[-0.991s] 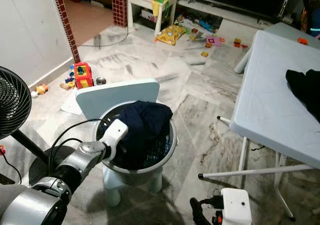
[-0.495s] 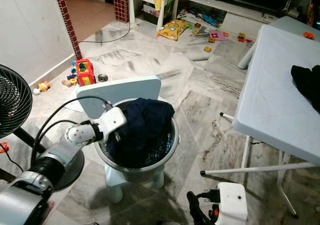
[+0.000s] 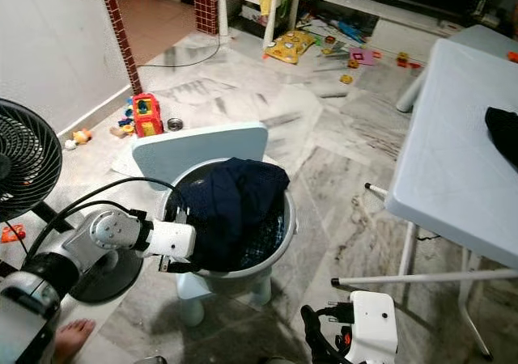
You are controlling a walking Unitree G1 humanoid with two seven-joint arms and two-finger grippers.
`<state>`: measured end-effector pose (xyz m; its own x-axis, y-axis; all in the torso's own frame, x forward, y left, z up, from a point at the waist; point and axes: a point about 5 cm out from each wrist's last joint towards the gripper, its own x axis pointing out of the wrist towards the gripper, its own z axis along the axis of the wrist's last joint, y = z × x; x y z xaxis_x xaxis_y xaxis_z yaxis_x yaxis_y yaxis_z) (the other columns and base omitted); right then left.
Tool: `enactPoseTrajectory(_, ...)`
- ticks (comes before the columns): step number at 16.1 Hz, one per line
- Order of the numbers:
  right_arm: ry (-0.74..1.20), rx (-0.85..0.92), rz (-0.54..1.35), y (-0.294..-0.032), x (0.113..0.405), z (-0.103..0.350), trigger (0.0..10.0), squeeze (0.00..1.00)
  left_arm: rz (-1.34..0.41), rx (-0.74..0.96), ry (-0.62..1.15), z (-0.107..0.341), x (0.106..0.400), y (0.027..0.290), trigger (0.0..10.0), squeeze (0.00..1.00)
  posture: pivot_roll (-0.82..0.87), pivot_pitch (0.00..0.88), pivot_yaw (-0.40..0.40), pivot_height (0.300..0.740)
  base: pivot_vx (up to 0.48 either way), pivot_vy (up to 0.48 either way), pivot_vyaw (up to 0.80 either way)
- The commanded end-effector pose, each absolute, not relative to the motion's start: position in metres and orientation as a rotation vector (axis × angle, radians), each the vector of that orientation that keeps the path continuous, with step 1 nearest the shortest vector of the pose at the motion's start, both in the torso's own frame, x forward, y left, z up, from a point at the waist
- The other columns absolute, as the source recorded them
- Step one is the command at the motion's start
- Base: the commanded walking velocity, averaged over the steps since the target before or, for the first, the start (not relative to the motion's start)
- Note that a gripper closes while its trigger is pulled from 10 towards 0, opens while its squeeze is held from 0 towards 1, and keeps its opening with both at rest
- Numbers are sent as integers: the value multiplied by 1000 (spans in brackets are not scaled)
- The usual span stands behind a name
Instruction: Hang hanger
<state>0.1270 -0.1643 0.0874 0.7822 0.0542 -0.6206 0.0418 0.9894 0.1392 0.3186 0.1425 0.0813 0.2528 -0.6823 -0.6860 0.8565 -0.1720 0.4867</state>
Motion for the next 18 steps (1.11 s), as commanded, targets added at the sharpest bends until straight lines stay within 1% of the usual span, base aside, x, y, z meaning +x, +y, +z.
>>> enactPoseTrajectory(1, 688, 144, -6, -167, 124, 85, 10000, 0, -1409, 1107, 194, 85, 320, 138, 10000, 1000, -84, 133, -61, 740, 0, 0, 0)
enactPoseTrajectory(2, 692, 142, -6, -167, 122, 85, 10000, 0, -1422, 1173, 218, 81, 321, 136, 10000, 188, -89, 134, -61, 740, 0, 0, 0)
enactPoseTrajectory(3, 695, 141, -5, -167, 120, 85, 10000, 0, -1445, 1301, 206, 77, 322, 132, 10000, 0, -92, 136, -63, 740, 0, 0, 0)
enactPoseTrajectory(4, 695, 140, -4, -167, 120, 85, 10000, 0, -1446, 1317, 203, 77, 322, 131, 10000, 0, -93, 137, -64, 740, 0, 0, 0)
enactPoseTrajectory(8, 696, 128, 10, -165, 119, 87, 10000, 0, -1430, 1501, 139, 70, 325, 117, 10000, 0, -109, 147, -70, 740, 0, 0, 0)
enactPoseTrajectory(10, 699, 124, 13, -164, 117, 88, 10000, 0, -1380, 1616, 69, 66, 328, 113, 10000, 0, -120, 153, -67, 740, 0, 0, 0)
enactPoseTrajectory(11, 700, 123, 13, -164, 117, 88, 10000, 0, -1374, 1627, 66, 65, 328, 113, 10000, 0, -120, 153, -67, 740, 0, 0, 0)
enactPoseTrajectory(12, 701, 124, 14, -164, 116, 88, 10000, 0, -1344, 1638, 54, 64, 329, 112, 2902, 0, -123, 154, -67, 740, 0, 0, 0)
enactPoseTrajectory(13, 704, 125, 18, -162, 116, 88, 10000, 0, -1305, 1684, 51, 60, 330, 115, 0, 0, -127, 157, -66, 740, 0, 0, 0)
enactPoseTrajectory(18, 703, 120, 24, -162, 116, 88, 10000, 0, -1225, 1751, 79, 57, 334, 123, 0, 0, -133, 168, -55, 740, 0, 0, 0)
